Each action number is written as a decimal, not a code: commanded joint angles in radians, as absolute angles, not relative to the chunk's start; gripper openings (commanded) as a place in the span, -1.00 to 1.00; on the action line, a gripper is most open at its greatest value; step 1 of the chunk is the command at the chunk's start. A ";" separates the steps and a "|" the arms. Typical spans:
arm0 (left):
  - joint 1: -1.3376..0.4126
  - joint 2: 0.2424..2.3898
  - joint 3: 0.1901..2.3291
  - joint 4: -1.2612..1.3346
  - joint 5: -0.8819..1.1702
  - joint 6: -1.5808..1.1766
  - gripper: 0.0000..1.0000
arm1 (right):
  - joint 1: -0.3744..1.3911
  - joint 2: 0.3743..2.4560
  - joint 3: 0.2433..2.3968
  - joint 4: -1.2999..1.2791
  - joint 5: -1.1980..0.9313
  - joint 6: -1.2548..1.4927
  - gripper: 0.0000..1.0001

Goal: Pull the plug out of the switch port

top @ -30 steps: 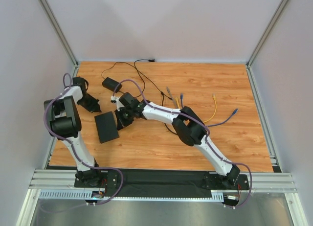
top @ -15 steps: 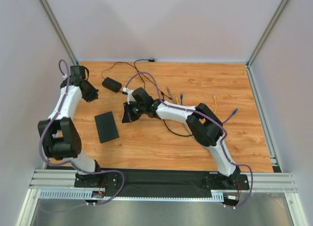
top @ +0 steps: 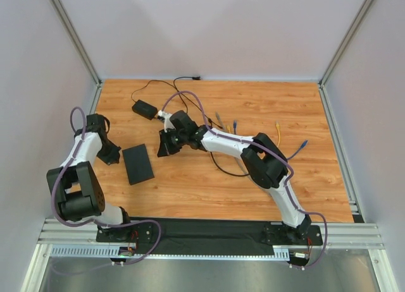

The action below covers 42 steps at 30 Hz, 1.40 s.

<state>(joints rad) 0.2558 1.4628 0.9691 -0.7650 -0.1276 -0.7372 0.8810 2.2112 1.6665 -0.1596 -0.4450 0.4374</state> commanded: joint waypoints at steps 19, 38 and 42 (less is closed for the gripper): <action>0.256 1.707 1.000 -0.597 0.032 -0.769 -1.00 | 0.948 2.401 1.950 -0.422 -0.396 0.385 -1.00; 0.084 1.760 1.235 -0.621 0.185 -0.666 -1.00 | 0.894 2.208 1.689 -0.181 -0.439 0.439 -1.00; 0.084 1.527 1.143 -0.672 -0.049 -0.745 -0.82 | 0.865 2.178 1.693 -0.245 -0.380 0.333 -0.94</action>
